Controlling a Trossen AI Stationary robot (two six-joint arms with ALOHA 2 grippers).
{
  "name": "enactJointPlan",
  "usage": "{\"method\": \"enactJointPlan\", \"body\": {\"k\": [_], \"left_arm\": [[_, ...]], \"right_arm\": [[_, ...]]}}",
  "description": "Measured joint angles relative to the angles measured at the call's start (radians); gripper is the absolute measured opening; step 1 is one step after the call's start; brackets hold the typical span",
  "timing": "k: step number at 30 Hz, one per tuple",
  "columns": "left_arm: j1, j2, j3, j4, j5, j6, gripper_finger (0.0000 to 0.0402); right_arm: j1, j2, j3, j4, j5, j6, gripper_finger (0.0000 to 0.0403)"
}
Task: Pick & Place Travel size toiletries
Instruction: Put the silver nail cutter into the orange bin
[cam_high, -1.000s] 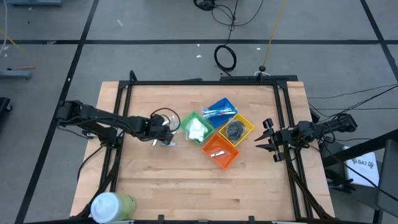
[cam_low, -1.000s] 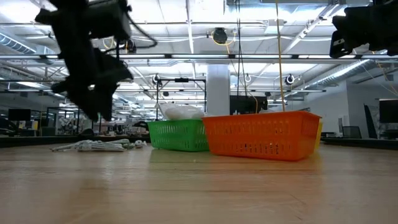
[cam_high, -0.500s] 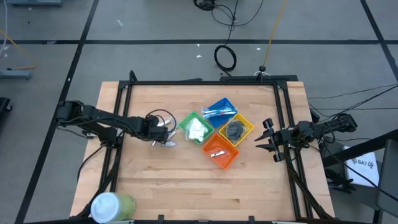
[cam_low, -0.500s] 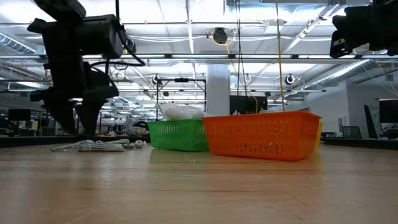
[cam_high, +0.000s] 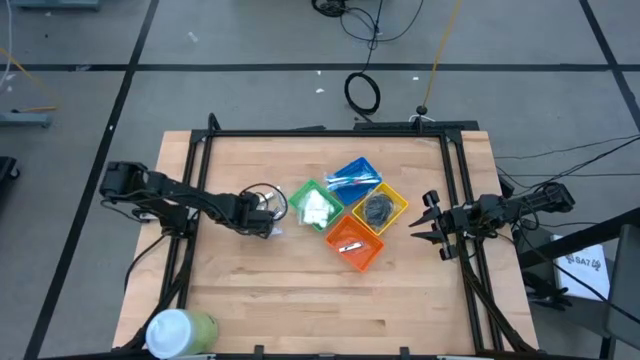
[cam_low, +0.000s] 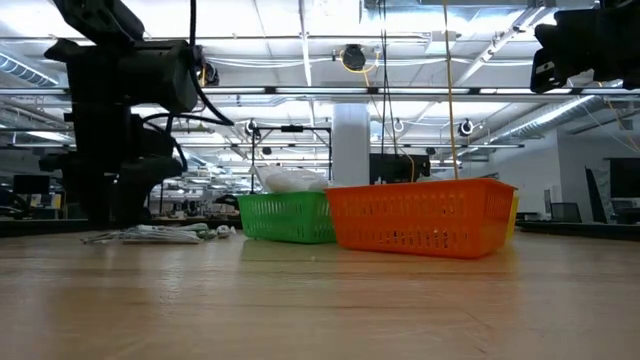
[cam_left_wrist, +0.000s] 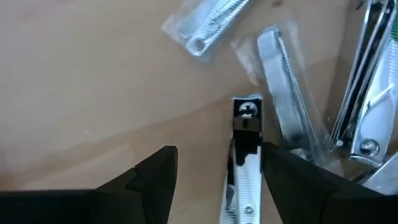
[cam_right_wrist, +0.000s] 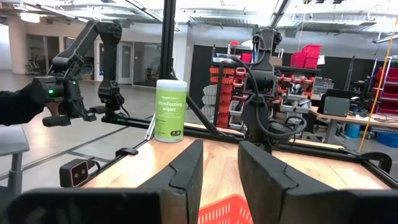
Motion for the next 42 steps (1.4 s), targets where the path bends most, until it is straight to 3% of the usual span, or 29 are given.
{"method": "enactJointPlan", "body": {"k": [7, 12, 26, 36, 42], "left_arm": [[-0.001, 0.040, 0.005, 0.012, 0.002, 0.002, 0.0228], [-0.001, 0.040, 0.004, 0.013, 0.010, -0.002, 0.0205], [0.001, 0.042, 0.002, 0.084, 0.072, 0.057, 0.0031], [0.001, 0.030, 0.012, 0.074, 0.032, 0.128, 0.0036], [0.001, 0.029, 0.087, 0.041, 0.017, 0.173, 0.0030]], "right_arm": [[0.000, 0.000, 0.000, -0.001, 0.000, 0.000, 0.0091], [0.000, 0.000, 0.000, -0.001, 0.000, 0.000, 0.0091], [0.000, 0.000, 0.000, -0.001, 0.000, 0.000, 0.0091], [0.000, 0.000, 0.000, -0.001, 0.000, 0.000, 0.0091], [0.000, 0.000, 0.000, -0.001, 0.000, 0.000, 0.0091]]}}
